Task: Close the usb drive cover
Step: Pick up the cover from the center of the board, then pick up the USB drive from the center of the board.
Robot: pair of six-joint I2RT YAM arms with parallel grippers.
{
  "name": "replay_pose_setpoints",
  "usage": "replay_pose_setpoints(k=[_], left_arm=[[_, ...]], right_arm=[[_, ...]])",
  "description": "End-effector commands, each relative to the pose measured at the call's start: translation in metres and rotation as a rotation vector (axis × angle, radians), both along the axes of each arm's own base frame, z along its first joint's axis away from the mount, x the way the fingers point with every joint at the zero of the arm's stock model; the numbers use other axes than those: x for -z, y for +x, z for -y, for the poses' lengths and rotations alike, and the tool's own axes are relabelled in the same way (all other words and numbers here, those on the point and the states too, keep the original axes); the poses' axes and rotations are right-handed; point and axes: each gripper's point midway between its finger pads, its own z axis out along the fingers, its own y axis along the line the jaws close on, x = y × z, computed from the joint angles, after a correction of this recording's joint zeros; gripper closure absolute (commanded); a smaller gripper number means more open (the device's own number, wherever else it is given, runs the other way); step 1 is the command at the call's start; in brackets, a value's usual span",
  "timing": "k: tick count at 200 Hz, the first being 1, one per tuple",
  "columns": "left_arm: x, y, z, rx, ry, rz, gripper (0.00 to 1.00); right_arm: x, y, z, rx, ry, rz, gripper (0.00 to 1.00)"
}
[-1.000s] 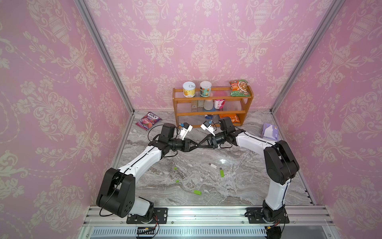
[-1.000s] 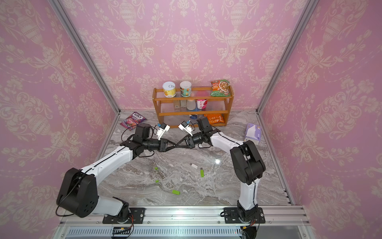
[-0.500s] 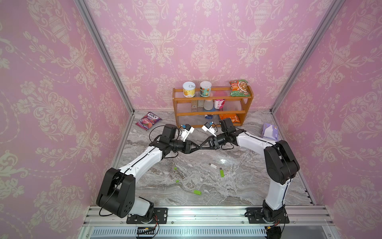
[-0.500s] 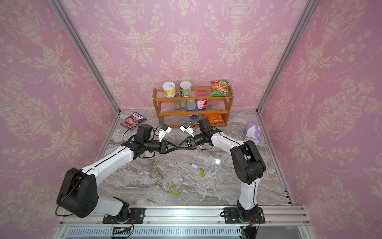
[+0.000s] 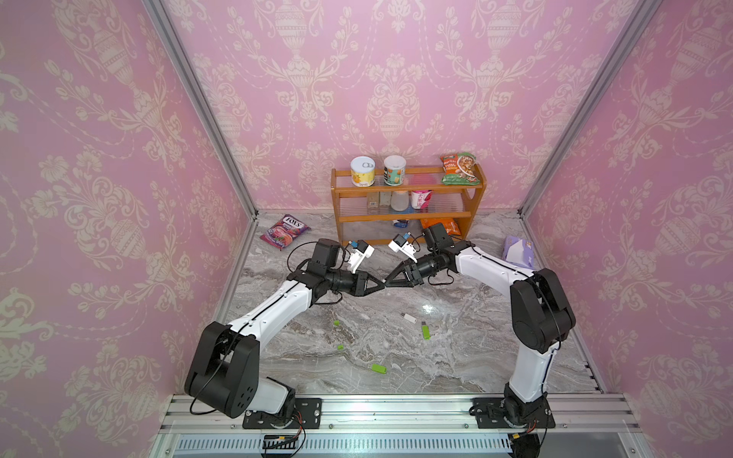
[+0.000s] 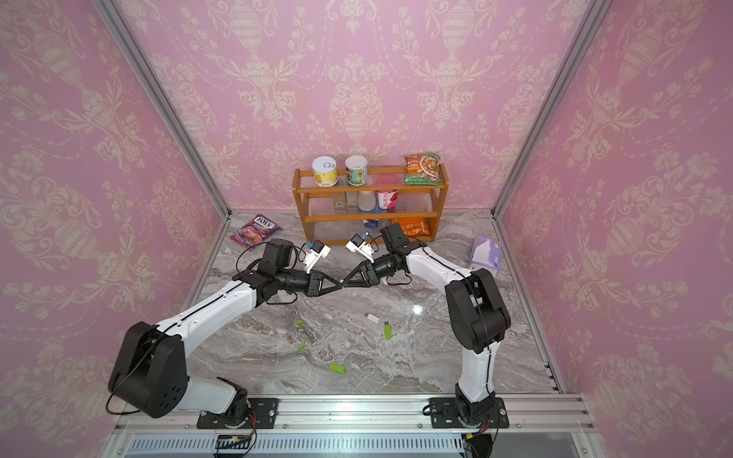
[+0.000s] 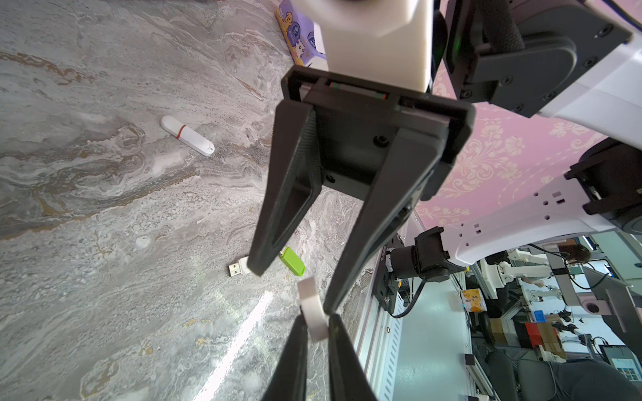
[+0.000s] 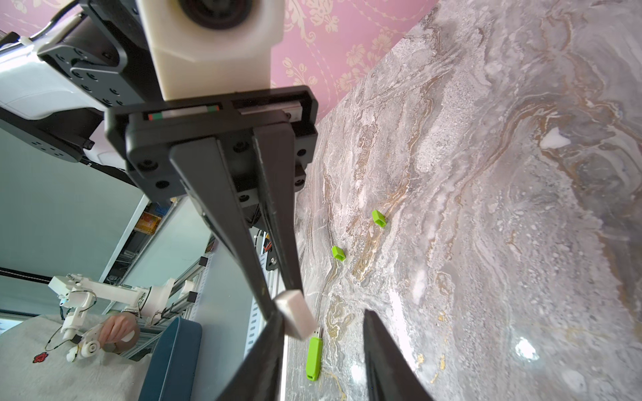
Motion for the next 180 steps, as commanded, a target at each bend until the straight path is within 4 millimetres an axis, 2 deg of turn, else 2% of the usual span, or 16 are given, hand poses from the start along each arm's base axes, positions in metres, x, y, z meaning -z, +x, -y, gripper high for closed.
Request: replay_pose_setpoints(k=[1, 34, 83, 110, 122, 142, 180], left_arm=[[-0.011, 0.000, 0.004, 0.012, -0.023, 0.041, 1.00], [0.002, 0.009, -0.001, -0.036, 0.041, 0.018, 1.00], [0.005, 0.017, 0.001, -0.046, 0.039, 0.012, 1.00], [0.009, 0.021, -0.004, -0.074, 0.059, 0.008, 1.00], [0.009, 0.025, -0.010, -0.100, 0.055, 0.007, 1.00], [0.002, 0.034, -0.021, -0.137, -0.002, -0.009, 1.00], [-0.019, 0.036, -0.031, -0.131, -0.142, -0.012, 1.00]], right_arm=[[-0.004, -0.007, -0.007, -0.015, 0.025, 0.000, 0.52], [-0.003, 0.005, 0.007, 0.053, 0.012, 0.023, 0.48], [-0.009, 0.005, 0.012, 0.065, 0.036, 0.021, 0.47], [-0.005, 0.015, 0.027, 0.132, -0.018, 0.041, 0.46], [0.004, 0.018, 0.037, 0.173, -0.099, 0.055, 0.47], [0.034, 0.026, 0.055, 0.250, -0.315, 0.099, 0.48], [0.085, 0.019, 0.077, 0.324, -0.639, 0.130, 0.50]])
